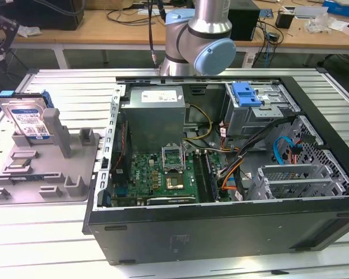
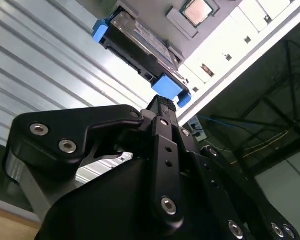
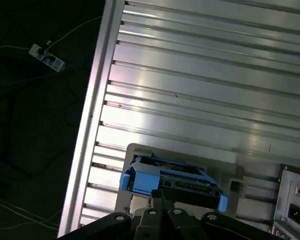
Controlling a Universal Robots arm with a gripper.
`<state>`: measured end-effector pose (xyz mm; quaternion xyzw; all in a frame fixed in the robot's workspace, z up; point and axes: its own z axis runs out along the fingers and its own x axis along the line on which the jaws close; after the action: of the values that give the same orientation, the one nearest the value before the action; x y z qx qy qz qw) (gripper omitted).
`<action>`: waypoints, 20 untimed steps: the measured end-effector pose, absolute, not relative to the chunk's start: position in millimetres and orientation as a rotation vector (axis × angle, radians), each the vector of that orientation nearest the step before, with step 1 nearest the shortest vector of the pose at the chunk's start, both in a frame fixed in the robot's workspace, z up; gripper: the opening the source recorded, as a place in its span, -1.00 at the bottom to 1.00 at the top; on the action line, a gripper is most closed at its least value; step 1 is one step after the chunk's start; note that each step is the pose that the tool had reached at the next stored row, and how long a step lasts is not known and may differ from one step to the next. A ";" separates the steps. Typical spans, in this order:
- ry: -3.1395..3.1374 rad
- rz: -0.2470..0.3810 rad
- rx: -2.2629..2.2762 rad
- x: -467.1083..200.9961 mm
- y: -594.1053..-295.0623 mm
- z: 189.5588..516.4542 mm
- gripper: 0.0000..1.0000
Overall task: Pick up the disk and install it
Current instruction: 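Pick up the disk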
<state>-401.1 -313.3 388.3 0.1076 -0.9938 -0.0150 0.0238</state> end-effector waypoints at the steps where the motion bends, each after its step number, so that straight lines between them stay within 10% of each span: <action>1: -3.072 -0.046 0.361 -401.1 -313.3 388.3 -0.79; 20: -2.909 -0.028 1.036 -400.9 -313.3 388.0 -0.79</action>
<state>-400.9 -313.3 388.0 0.3355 -0.9416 -0.0091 0.0267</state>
